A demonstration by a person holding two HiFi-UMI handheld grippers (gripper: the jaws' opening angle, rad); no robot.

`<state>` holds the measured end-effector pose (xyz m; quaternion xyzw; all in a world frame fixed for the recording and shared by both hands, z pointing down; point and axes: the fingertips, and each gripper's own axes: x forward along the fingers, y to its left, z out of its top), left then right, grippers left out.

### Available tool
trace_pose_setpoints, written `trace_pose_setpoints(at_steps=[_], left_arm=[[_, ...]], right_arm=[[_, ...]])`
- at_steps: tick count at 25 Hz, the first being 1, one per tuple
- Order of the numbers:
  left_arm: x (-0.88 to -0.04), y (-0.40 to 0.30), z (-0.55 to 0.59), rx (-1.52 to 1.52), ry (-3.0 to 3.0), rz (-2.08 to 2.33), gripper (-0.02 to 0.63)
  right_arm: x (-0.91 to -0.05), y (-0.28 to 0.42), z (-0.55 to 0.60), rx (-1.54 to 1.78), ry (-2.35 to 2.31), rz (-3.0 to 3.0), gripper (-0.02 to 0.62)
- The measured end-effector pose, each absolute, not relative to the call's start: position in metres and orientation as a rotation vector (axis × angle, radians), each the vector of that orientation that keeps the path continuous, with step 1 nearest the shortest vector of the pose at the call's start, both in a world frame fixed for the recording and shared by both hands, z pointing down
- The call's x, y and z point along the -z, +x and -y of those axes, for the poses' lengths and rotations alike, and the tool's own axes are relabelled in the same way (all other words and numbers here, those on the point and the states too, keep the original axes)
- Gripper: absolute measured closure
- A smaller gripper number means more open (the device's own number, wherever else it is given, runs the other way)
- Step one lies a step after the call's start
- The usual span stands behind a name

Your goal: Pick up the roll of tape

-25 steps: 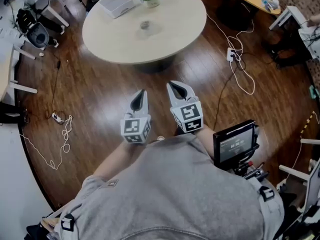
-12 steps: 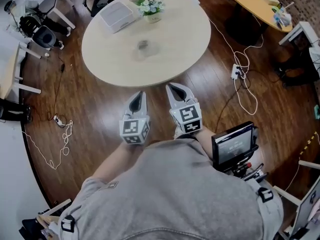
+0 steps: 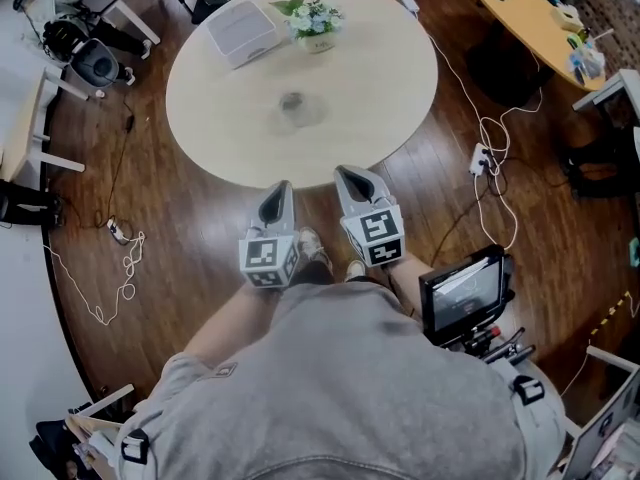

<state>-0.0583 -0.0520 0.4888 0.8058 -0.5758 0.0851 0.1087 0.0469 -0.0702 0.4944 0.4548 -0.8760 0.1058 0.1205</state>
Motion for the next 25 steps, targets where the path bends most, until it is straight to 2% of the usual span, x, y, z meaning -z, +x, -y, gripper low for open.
trace_pose_setpoints(at_steps=[25], left_arm=[[-0.514, -0.13, 0.244, -0.23, 2.363, 1.589, 0.604]], right_arm=[[-0.529, -0.02, 0.253, -0.322, 1.364, 2.404, 0.581]])
